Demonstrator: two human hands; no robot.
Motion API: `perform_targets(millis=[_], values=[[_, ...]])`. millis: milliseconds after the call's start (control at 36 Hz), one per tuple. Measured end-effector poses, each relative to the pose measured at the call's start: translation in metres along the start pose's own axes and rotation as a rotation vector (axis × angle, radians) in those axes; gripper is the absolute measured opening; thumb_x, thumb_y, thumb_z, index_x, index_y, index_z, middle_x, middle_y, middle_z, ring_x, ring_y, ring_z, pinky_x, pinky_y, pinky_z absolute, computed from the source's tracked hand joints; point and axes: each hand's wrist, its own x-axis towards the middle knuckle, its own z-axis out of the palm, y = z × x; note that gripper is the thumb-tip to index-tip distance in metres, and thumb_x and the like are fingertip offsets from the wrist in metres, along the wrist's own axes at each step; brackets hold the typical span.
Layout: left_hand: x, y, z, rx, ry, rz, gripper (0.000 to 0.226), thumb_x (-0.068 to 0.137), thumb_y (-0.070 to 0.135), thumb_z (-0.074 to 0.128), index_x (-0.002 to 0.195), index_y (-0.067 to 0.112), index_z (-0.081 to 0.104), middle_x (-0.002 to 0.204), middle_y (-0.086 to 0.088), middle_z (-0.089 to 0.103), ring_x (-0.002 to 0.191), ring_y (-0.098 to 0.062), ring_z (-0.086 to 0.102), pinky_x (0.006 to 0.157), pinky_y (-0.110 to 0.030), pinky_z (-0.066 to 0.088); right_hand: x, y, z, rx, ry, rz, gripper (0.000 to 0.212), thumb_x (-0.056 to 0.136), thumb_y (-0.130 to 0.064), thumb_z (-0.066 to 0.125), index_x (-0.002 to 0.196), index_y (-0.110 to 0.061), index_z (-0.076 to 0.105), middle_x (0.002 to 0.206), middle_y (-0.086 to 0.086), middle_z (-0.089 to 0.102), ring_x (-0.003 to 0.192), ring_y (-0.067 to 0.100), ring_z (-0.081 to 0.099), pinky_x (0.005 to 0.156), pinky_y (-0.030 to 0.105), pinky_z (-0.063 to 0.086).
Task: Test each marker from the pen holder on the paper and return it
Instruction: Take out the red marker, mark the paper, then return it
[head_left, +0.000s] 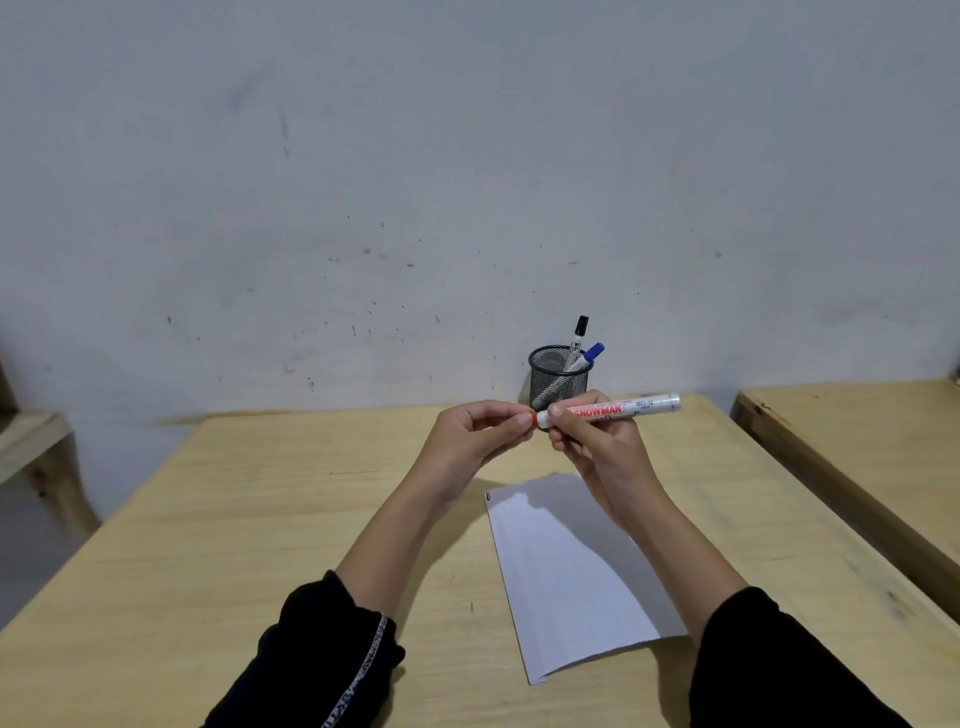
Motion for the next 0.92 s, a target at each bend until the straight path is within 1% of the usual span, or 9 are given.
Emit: perform_targets(millis=[111,278,389,472,528,639,722,806,917], values=[[0.008,0.007,-0.002,0.04,0.003,0.023,0.01,0.083,0.001,0.064,0.092,0.003,0.07,0.079,-0.003,0.073,0.074,-0.006,0.07,0.074,-0.013,0.053,0.003,-0.007,-0.008,0.001,-0.031,0.044,0.006,0.085,0.0,0.059,0.082,-0.005,0.062,0.071,0.005,0.067,0.064,0.01,0.063,0.064,0.016,0.053],[0.025,0.019,-0.003,-0.066,0.099,0.082,0.013,0.084,-0.001,0.063,0.095,0.001,0.069,0.077,-0.002,0.074,0.074,-0.01,0.07,0.077,-0.016,0.056,0.02,-0.027,-0.027,0.126,0.081,0.021,0.017,0.085,-0.001,0.059,0.1,0.004,0.065,0.078,0.009,0.065,0.064,0.01,0.065,0.063,0.017,0.055],[0.038,0.027,0.003,-0.166,0.149,0.095,0.015,0.082,-0.002,0.064,0.097,0.001,0.067,0.078,-0.004,0.075,0.073,-0.01,0.071,0.074,-0.016,0.057,0.026,-0.036,-0.038,0.011,0.006,0.074,0.018,0.083,0.002,0.06,0.1,0.005,0.066,0.077,0.009,0.07,0.07,0.014,0.067,0.069,0.018,0.056],[0.05,0.034,0.011,-0.159,0.166,0.132,0.014,0.082,-0.002,0.065,0.095,0.002,0.067,0.078,-0.005,0.073,0.072,-0.009,0.071,0.074,-0.017,0.057,0.031,-0.04,-0.043,-0.142,-0.086,0.12,0.015,0.082,0.005,0.061,0.094,0.002,0.069,0.081,0.009,0.073,0.075,0.019,0.069,0.076,0.024,0.058],[0.058,0.04,0.018,-0.102,0.16,0.163,0.013,0.081,-0.001,0.067,0.094,0.004,0.067,0.08,-0.006,0.072,0.072,-0.009,0.07,0.077,-0.02,0.057,0.036,-0.042,-0.044,-0.313,-0.12,0.118,0.014,0.081,0.005,0.064,0.091,-0.003,0.07,0.084,0.009,0.073,0.077,0.021,0.069,0.074,0.027,0.057],[0.075,0.05,0.036,0.061,0.113,0.231,0.014,0.079,0.003,0.071,0.091,0.008,0.069,0.077,-0.003,0.07,0.075,-0.013,0.07,0.085,-0.029,0.057,0.048,-0.05,-0.04,-0.634,-0.158,0.072,0.014,0.08,-0.002,0.068,0.093,-0.007,0.068,0.082,0.004,0.066,0.078,0.017,0.071,0.067,0.024,0.055],[0.088,0.056,0.046,0.206,0.086,0.293,0.011,0.079,0.007,0.072,0.089,0.01,0.07,0.074,-0.002,0.069,0.081,-0.019,0.069,0.091,-0.037,0.055,0.06,-0.053,-0.037,-0.736,-0.175,0.051,0.015,0.079,-0.005,0.069,0.093,-0.004,0.065,0.082,0.005,0.062,0.074,0.012,0.071,0.075,0.031,0.057],[0.101,0.053,0.046,0.343,0.083,0.347,0.004,0.083,0.018,0.069,0.087,0.015,0.071,0.078,-0.005,0.071,0.084,-0.019,0.068,0.09,-0.039,0.055,0.073,-0.051,-0.041,-0.795,-0.158,0.042,0.015,0.078,-0.004,0.071,0.09,-0.003,0.063,0.083,0.009,0.058,0.069,0.011,0.068,0.075,0.032,0.057],[0.114,0.031,0.031,0.599,0.139,0.319,0.023,0.088,0.035,0.061,0.085,0.015,0.071,0.082,-0.002,0.07,0.081,-0.016,0.066,0.084,-0.033,0.052,0.091,-0.045,-0.049,-0.811,-0.062,-0.01,0.012,0.078,-0.004,0.07,0.08,-0.011,0.061,0.087,0.013,0.058,0.071,0.023,0.061,0.08,0.046,0.056]])
